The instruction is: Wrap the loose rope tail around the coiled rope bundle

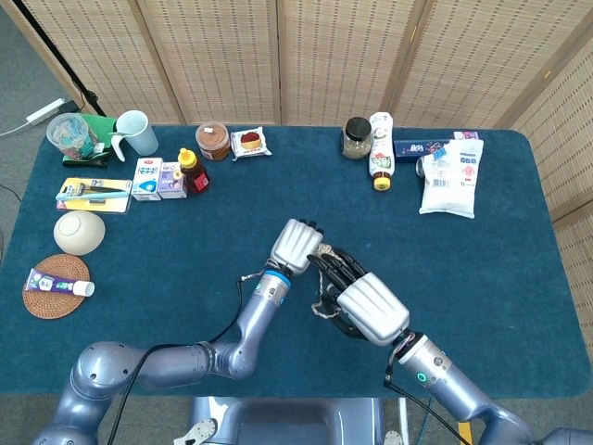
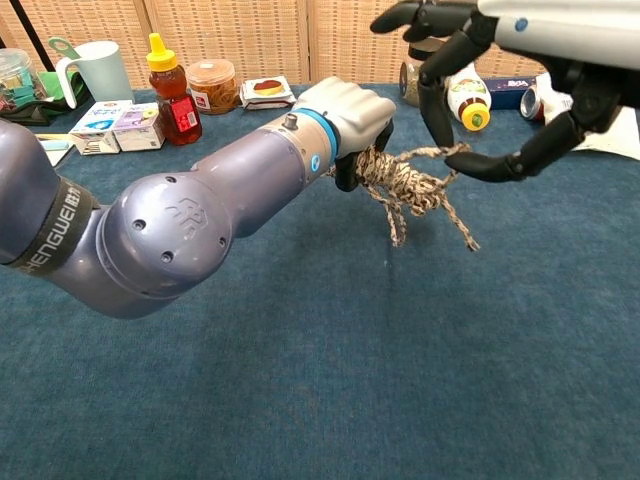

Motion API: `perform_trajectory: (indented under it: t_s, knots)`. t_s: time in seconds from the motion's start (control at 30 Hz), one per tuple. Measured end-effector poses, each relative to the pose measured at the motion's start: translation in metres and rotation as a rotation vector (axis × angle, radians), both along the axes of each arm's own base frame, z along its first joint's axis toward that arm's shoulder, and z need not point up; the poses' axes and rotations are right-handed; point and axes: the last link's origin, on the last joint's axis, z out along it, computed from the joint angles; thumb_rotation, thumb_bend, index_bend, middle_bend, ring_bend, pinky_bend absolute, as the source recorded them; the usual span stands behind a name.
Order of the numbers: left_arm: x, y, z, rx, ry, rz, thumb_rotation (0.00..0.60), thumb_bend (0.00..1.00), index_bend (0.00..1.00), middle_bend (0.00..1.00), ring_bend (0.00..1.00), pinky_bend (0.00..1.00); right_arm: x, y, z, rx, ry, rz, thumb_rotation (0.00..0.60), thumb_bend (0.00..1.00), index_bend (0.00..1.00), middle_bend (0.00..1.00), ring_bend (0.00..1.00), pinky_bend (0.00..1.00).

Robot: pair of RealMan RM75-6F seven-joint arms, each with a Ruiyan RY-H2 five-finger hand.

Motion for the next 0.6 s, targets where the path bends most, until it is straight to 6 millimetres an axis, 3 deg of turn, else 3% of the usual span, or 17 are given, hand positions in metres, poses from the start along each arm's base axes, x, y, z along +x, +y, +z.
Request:
perform_trajectory:
  t_s: [0.6]
  knots:
    - [-0.012,-0.01,-0.003,-0.022,-0.011,-0.059,0.6,0.42,0.55,0.4,0.44,0.63,0.048,-0.058,0.018,-0.014,-0.013,-0.12,0.6,0.46,0.63,0.0,0.0,0.0]
